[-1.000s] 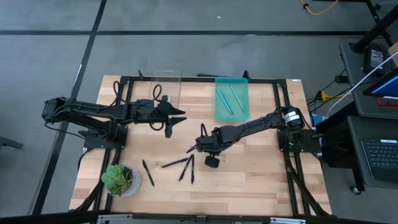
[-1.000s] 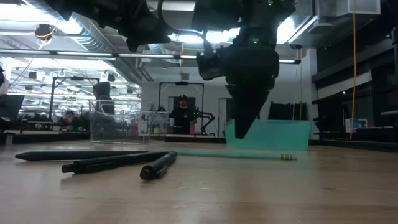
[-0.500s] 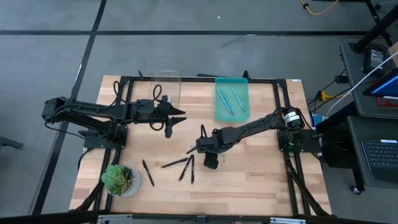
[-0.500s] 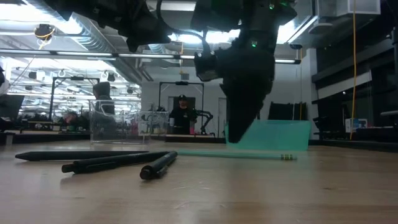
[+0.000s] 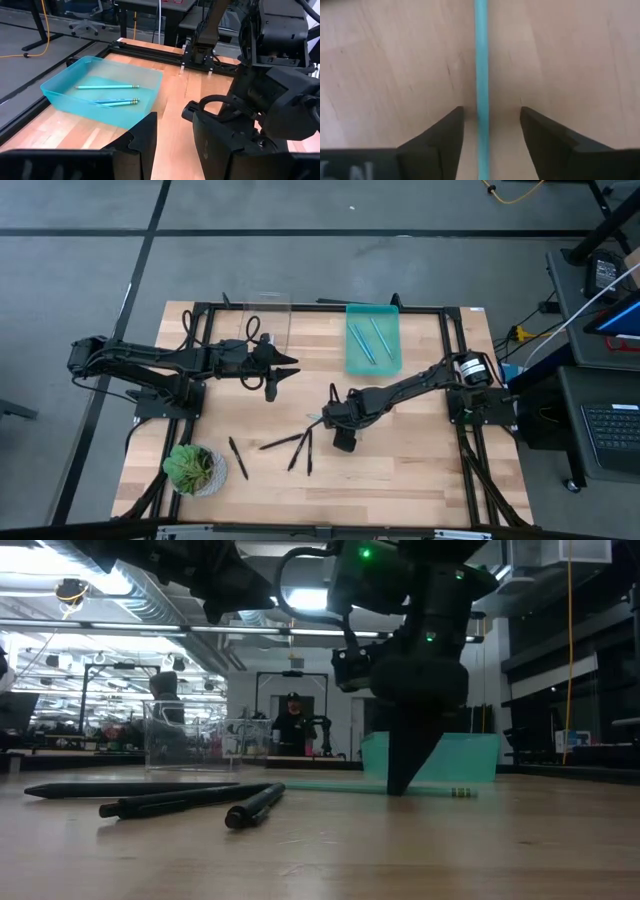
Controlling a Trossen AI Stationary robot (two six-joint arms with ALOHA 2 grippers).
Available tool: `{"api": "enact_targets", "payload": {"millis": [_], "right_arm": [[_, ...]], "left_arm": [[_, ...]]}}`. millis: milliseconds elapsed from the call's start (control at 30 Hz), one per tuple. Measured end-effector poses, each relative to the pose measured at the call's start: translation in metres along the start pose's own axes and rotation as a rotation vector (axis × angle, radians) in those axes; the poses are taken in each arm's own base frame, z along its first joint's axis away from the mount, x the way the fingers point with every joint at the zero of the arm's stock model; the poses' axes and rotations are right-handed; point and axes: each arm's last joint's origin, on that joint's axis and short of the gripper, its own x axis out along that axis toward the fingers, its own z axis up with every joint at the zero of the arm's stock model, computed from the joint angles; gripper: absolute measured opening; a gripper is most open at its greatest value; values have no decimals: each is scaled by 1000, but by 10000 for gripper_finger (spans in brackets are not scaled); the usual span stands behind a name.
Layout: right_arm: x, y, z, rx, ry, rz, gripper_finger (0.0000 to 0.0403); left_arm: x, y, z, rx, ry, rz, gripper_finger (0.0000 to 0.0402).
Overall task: Sort pens & pencils
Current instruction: Put the blue pencil into the blue bin
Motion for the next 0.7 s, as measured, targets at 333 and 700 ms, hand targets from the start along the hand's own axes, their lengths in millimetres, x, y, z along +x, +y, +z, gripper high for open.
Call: {"api": "enact_targets", "payload": {"millis": [333,700], "right_arm": [[2,-1,-1,-24,-4,-11,17],[-24,-2,4,-69,-42,34,1]], "left_arm": [[0,0,0,0,0,0,121],[0,0,0,0,0,0,121]]}}
